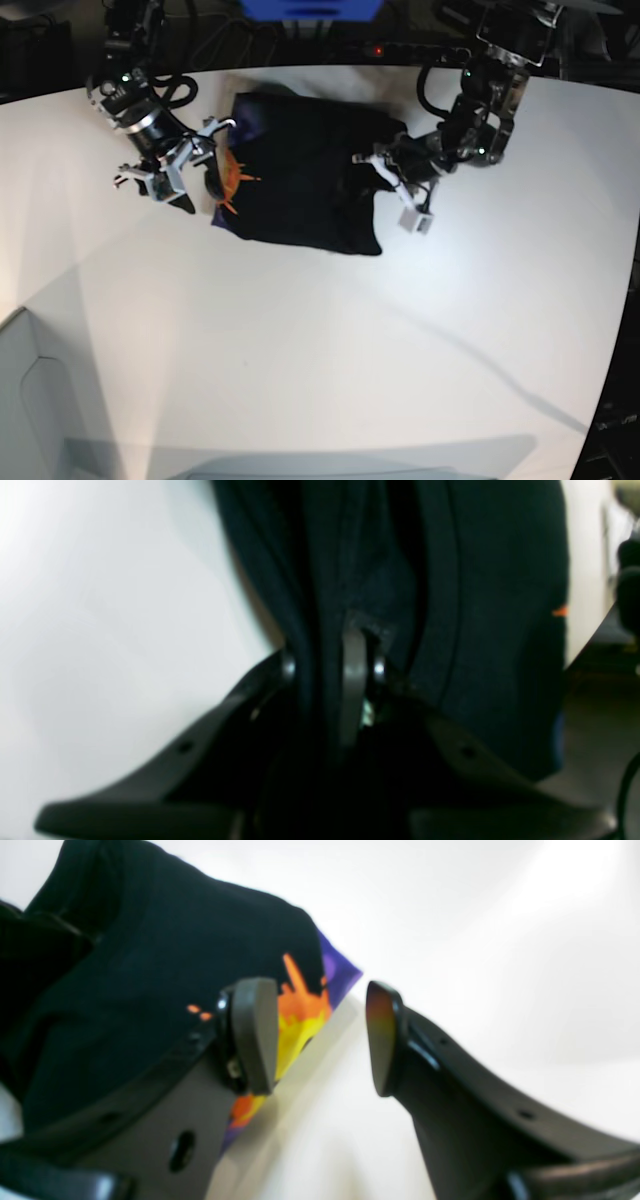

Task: Fold the T-shirt properly
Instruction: 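Pull the bundle with both grippers to align it, then release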

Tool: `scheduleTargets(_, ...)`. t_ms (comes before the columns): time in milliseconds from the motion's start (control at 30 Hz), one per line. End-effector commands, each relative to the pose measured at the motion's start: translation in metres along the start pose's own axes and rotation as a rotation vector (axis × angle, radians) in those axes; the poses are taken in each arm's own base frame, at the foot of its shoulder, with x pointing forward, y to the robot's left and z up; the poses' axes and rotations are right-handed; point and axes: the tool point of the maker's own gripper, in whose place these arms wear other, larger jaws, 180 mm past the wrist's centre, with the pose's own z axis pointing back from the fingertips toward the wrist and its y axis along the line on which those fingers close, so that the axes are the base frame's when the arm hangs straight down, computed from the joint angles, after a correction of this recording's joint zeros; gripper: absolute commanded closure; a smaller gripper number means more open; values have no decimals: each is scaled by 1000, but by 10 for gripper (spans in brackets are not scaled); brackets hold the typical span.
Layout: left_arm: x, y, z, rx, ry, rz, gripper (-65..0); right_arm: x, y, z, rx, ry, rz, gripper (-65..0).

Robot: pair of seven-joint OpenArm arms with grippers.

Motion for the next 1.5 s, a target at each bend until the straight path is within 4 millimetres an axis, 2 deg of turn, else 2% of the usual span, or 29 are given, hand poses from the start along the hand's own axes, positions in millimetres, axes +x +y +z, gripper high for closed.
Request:
scheduleTargets(0,2,10,-4,68,51,-79,0,18,-10,3,-21,-68,4,-292)
scheduleTargets(233,43,-17,-41,129,151,-561,0,11,-63,25,-233,-83,-98,-292)
scheduleTargets(433,72,-81,-72,104,119,-879,0,-2,-85,44,-338,-71,-149,-292)
scheduleTargets(633,90,-131,-102,127,76,-1069,-2,-13,-102,60,-406,-50,-164,-292)
scheduleTargets(767,93,-154,-113,127,63,-1146,-77,-16,-107,65,-428,-44,-167,-292)
scheduleTargets(833,95,-160,-113,123,59,-1159,-148,-16,-108,66,-431,-43,-168,-292)
scheduleTargets(900,99,-164,-113,121,45,-1163,-245,-16,-108,66,-431,-43,-168,-292)
scheduleTargets(933,105,-165,-111,125,35,-1164,-287,-16,-108,66,-431,-43,-168,-292)
scheduleTargets(1000,116,-171,-106,131,-1,-1192,-328,-16,-108,66,-431,-43,-168,-292)
scheduleTargets(1133,136,-180,-88,152,-82,-1252,-330,-14,-108,63,-428,-51,-169,-292)
scheduleTargets(1167,144,-187,-79,155,-123,-1267,-330,-14,-108,63,-426,-52,-170,-292)
scheduleTargets(1300,189,-189,-29,217,-316,-1235,-331,-14,-112,54,-423,-60,-188,-292)
scheduleTargets(1400,211,-150,14,318,-397,-1130,-331,-28,-111,44,-407,-40,-231,-292)
scheduleTargets(1467,214,-107,36,394,-405,-1025,-331,-39,-107,38,-391,-18,-260,-292)
